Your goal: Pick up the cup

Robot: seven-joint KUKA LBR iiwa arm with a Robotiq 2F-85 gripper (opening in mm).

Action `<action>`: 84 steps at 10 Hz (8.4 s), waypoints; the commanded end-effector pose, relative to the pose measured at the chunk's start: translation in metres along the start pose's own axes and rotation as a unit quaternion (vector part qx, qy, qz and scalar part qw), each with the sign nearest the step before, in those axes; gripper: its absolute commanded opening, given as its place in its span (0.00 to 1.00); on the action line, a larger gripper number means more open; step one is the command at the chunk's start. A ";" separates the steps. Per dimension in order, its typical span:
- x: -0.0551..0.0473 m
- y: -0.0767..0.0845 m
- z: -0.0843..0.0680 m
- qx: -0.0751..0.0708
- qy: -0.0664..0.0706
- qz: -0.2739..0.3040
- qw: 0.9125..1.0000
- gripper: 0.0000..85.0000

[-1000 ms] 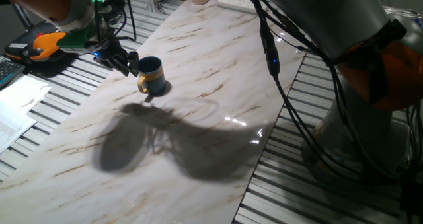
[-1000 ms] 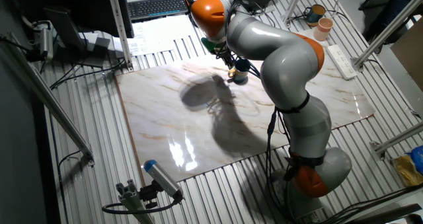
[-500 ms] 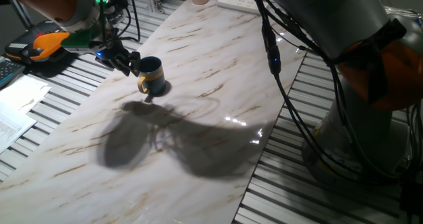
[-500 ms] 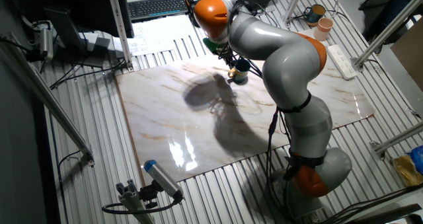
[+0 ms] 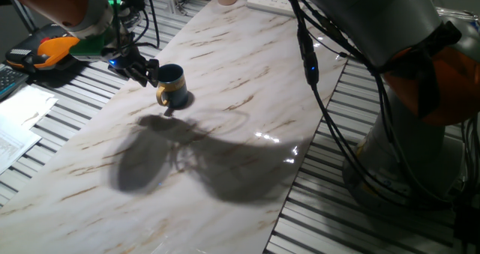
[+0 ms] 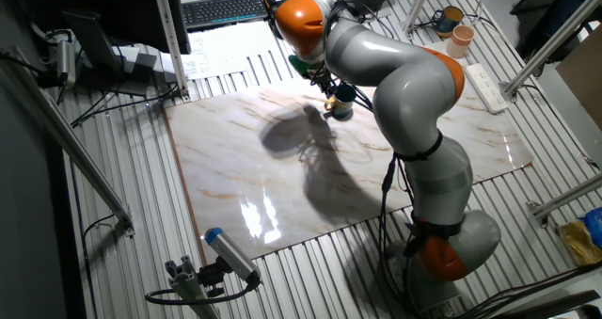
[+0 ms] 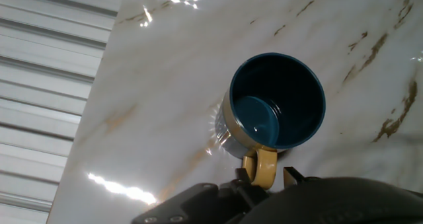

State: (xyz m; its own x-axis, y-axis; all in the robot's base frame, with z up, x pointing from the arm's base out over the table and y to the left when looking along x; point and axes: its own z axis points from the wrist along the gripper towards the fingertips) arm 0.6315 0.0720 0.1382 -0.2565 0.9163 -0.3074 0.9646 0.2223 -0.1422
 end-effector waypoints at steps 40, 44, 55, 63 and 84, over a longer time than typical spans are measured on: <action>0.008 -0.006 0.017 0.020 0.014 0.002 1.000 0.40; 0.009 -0.005 0.016 0.032 0.014 0.020 0.999 0.40; 0.008 -0.004 0.014 0.021 0.028 0.009 0.999 0.60; 0.009 -0.006 0.016 0.027 0.024 0.014 0.999 0.60; 0.007 -0.012 0.014 0.033 0.010 0.032 0.999 0.60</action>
State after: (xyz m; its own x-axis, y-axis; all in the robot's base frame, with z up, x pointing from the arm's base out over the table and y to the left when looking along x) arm 0.6175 0.0713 0.1244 -0.1921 0.9345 -0.2998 0.9729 0.1411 -0.1834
